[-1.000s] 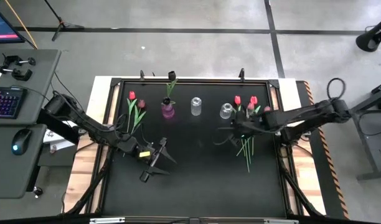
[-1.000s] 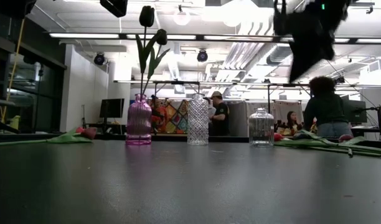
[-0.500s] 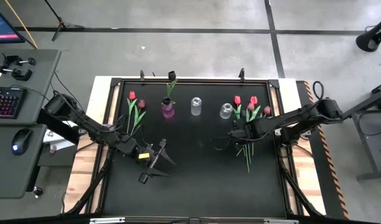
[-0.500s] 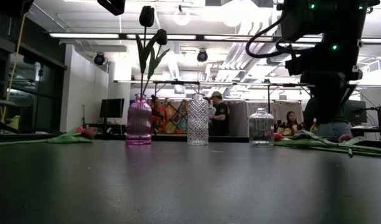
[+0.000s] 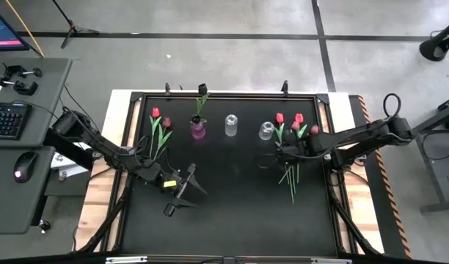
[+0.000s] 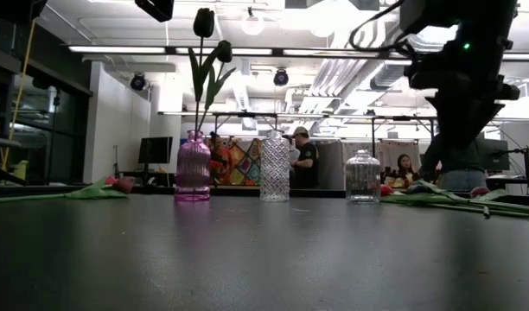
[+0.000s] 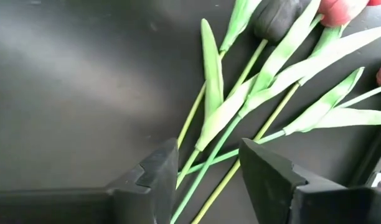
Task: Sort flowers into vase by color
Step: Put the black tulip into the violet vase
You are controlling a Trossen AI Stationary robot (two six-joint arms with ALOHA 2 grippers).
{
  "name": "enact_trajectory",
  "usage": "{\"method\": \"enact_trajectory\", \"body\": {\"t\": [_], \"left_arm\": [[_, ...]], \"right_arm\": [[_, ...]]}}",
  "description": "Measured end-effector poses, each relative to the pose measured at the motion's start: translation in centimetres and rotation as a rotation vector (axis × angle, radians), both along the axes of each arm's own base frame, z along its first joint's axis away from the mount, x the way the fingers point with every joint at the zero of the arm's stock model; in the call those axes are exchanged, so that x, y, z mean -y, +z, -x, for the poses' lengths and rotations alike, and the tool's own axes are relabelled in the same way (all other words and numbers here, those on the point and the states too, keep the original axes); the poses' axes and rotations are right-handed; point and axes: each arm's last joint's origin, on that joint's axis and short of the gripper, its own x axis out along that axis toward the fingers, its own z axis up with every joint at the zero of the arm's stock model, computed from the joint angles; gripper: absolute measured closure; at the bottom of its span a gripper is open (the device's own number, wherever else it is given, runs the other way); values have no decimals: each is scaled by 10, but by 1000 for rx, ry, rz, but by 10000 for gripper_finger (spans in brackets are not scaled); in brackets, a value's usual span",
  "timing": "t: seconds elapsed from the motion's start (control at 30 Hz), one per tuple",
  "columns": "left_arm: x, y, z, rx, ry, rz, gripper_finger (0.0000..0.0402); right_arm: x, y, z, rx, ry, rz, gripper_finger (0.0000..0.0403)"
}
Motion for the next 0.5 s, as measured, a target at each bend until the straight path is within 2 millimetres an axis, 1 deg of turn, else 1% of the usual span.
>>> {"method": "enact_trajectory", "body": {"t": [0.1,0.2,0.37,0.5], "left_arm": [[0,0,0,-2,17,-1,188],[-1,-1,0,-11,25,-5,188],[-1,-2,0,-15,27,-7,188],[-1,-2,0,-14,27,-11,188]], "right_arm": [[7,-7,-2,-16,-12,5,258],[12,-21,-4,-26,-14,-24,265],[18,-44,5,-91,-26,-86,268],[19,-53,9,-86,-42,-87,268]]}}
